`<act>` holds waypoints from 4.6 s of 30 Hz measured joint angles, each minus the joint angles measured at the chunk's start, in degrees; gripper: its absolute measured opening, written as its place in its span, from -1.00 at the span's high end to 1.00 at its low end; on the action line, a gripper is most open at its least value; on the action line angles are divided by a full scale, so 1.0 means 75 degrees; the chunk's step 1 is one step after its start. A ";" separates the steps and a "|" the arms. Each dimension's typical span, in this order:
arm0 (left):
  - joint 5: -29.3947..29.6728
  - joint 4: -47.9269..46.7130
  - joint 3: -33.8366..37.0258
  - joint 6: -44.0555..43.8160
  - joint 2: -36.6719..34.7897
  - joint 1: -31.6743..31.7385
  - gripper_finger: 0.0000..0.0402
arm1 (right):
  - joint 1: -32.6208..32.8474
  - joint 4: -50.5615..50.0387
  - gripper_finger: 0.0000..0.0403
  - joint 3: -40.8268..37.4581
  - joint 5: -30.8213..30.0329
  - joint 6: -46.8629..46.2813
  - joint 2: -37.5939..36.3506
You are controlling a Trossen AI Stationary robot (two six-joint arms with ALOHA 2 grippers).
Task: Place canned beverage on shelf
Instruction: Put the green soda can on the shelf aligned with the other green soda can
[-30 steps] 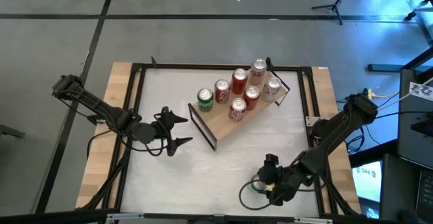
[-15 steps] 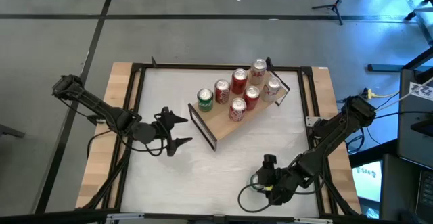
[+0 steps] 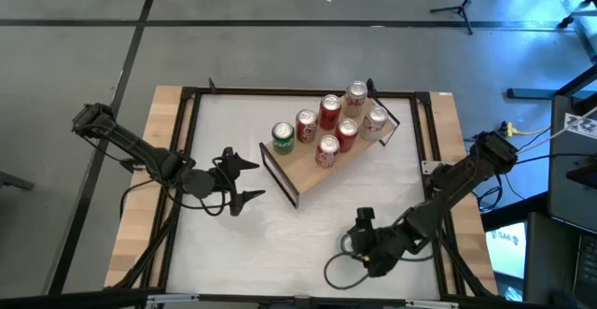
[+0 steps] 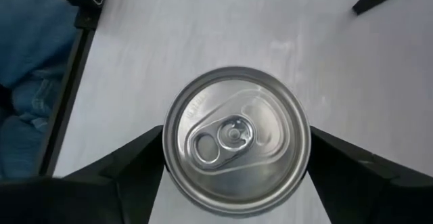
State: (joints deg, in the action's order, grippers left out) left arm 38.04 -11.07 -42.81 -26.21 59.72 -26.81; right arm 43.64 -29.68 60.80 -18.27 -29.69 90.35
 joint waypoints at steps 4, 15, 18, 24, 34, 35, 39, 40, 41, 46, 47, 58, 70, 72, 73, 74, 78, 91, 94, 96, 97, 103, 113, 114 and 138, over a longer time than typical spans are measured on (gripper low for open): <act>0.0000 0.0000 0.0000 0.0000 0.0000 0.0000 -0.84 | -0.0344 0.0027 -0.53 0.0003 0.0480 0.0011 -0.0012; 0.0000 0.0240 0.0000 0.0373 0.0000 0.0003 -0.84 | -0.1115 0.0414 -0.51 -0.0003 0.1394 0.1316 -0.0007; 0.0000 0.0242 0.0000 0.0376 0.0003 0.0003 -0.84 | -0.1358 0.0434 -0.49 -0.0003 0.1614 0.1618 -0.0006; 0.0000 0.0239 0.0000 0.0378 0.0003 0.0003 -0.84 | -0.1881 0.0796 -0.49 -0.0020 0.2261 0.2516 0.0016; 0.0000 0.0239 0.0000 0.0378 0.0003 0.0006 -0.84 | -0.2565 0.1066 -0.50 -0.0020 0.3215 0.3838 0.0020; 0.0000 0.0239 0.0000 0.0378 0.0003 0.0007 -0.84 | -0.2628 0.1131 -0.50 -0.0020 0.3268 0.4003 0.0020; 0.0000 0.0239 0.0000 0.0378 0.0003 0.0006 -0.84 | -0.2834 0.1341 -0.50 -0.0017 0.3620 0.4706 0.0015; 0.0000 0.0239 0.0000 0.0378 0.0003 0.0007 -0.84 | -0.2868 0.1324 -0.50 -0.0017 0.3674 0.4849 0.0015; 0.0005 0.0243 0.0000 0.0376 0.0003 0.0008 -0.84 | -0.2898 0.1290 -0.50 -0.0017 0.3734 0.4995 0.0015; 0.0026 0.0716 0.0000 0.0376 0.0003 0.0138 -0.84 | -0.2944 0.1238 -0.50 -0.0017 0.3787 0.5357 0.0012; -0.0009 0.0833 0.0000 0.0378 0.0003 0.0166 -0.84 | -0.2943 0.1214 -0.50 -0.0017 0.3786 0.5406 0.0012; -0.0183 0.1122 0.0000 0.0393 0.0118 0.0245 -0.84 | -0.2936 0.0691 -0.51 -0.0012 0.4122 0.5429 0.0003; -0.0662 0.2640 0.0000 0.1722 0.1075 0.0242 -0.84 | -0.2930 0.0534 -0.51 -0.0003 0.3917 0.5388 -0.0006; -0.0662 0.2643 0.0000 0.1725 0.1081 0.0242 -0.84 | -0.2930 0.0534 -0.51 -0.0003 0.3909 0.5362 -0.0006; -0.0663 0.2646 0.0000 0.1725 0.1081 0.0242 -0.84 | -0.2930 0.0531 -0.51 -0.0003 0.3906 0.5362 -0.0006; -0.0662 0.2646 0.0000 0.1725 0.1081 0.0242 -0.84 | -0.2930 0.0530 -0.51 -0.0003 0.3903 0.5362 -0.0007; -0.0661 0.2643 0.0000 0.1725 0.1081 0.0242 -0.84 | -0.2930 0.0525 -0.51 -0.0003 0.3903 0.5355 -0.0009; -0.0656 0.2637 0.0000 0.1725 0.1081 0.0242 -0.84 | -0.2930 0.0514 -0.51 -0.0003 0.3900 0.5341 -0.0009; -0.0653 0.2636 -0.0001 0.1725 0.1081 0.0242 -0.84 | -0.2930 0.0512 -0.51 -0.0003 0.3900 0.5341 -0.0009; -0.0653 0.2634 0.0000 0.1725 0.1081 0.0242 -0.84 | -0.2930 0.0508 -0.53 -0.0003 0.3900 0.5341 -0.0009; -0.0652 0.2634 -0.0001 0.1725 0.1081 0.0242 -0.84 | -0.2930 0.0504 -0.56 -0.0003 0.3900 0.5341 -0.0009; -0.0650 0.2632 0.0000 0.1723 0.1081 0.0242 -0.84 | -0.2930 0.0496 -0.84 -0.0001 0.3894 0.5201 -0.0009; -0.0650 0.2632 0.0000 0.1722 0.1081 0.0242 -0.84 | -0.2930 0.0508 -0.96 0.0000 0.3696 0.5193 -0.0012; -0.0650 0.2632 0.0000 0.1722 0.1081 0.0242 -0.84 | -0.2930 0.0508 -0.96 0.0000 0.3696 0.5193 -0.0012; -0.0656 0.2631 0.0000 0.1711 0.1081 0.0236 -0.84 | -0.2921 -0.1854 -0.96 0.1297 0.3967 0.2652 -0.0029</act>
State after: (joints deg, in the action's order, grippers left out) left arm 33.12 8.66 -42.81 -13.38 67.83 -25.04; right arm 21.74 -43.58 70.52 11.48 -9.80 90.13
